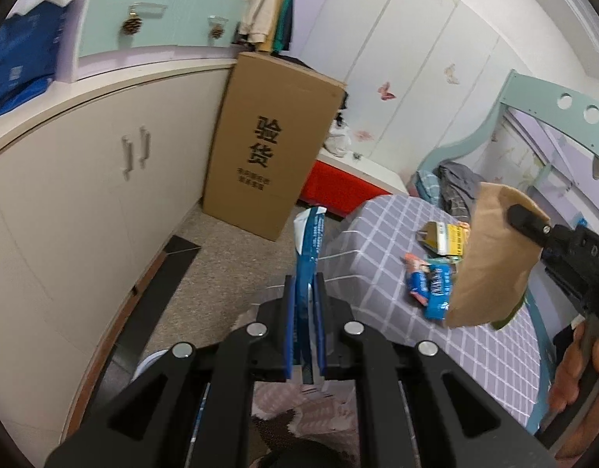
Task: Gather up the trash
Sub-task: 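Carry pen and paper bag to the blue bin and release both, then move both tools back over the table toward the wrappers, then grasp the blue wrapper with the left tool while the right tool grasps the yellow bag, then carry wrapper and yellow bag over the bin and release both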
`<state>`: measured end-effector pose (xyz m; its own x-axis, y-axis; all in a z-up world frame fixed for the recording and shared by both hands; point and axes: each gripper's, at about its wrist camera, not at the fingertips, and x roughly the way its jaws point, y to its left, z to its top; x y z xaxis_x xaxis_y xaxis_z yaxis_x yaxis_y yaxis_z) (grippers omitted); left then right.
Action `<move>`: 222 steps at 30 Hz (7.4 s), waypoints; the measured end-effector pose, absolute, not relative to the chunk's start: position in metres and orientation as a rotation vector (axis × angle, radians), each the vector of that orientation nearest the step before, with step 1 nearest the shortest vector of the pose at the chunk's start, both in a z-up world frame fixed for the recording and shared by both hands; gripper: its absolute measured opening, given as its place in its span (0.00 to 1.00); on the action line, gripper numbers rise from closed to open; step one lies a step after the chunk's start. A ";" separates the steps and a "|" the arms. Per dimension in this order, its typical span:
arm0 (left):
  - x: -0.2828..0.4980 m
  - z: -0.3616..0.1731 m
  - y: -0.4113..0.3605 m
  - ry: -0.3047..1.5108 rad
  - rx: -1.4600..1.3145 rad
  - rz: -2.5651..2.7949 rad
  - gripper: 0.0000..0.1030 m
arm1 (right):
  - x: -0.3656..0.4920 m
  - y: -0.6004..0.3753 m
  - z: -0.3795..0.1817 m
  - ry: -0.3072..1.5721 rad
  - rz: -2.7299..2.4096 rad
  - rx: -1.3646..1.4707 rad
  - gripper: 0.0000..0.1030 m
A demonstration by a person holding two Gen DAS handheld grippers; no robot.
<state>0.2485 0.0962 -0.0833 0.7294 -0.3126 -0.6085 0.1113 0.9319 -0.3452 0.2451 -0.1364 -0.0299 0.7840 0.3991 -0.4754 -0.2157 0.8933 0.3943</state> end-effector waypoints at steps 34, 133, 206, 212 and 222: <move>0.266 -0.262 0.218 1.141 -0.358 0.127 0.61 | 0.295 0.063 -0.246 1.098 0.453 0.134 0.08; 0.311 -0.096 -0.116 0.801 -0.069 -0.450 0.00 | 0.242 -0.314 -0.116 0.692 -0.219 0.163 0.05; 0.248 -0.199 0.196 0.973 -0.194 0.122 0.60 | 0.264 0.045 -0.198 0.941 0.394 0.016 0.05; 0.244 -0.195 0.214 0.965 -0.205 0.196 0.65 | 0.272 0.051 -0.208 0.928 0.409 0.019 0.40; 0.241 -0.192 0.228 0.987 -0.237 0.239 0.67 | 0.267 0.040 -0.206 0.919 0.381 0.023 0.63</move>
<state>0.2408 0.2284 -0.1920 0.5294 0.0912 -0.8435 -0.3046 0.9484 -0.0886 0.2672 0.0398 -0.2064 0.5444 0.3308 -0.7708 -0.3115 0.9330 0.1804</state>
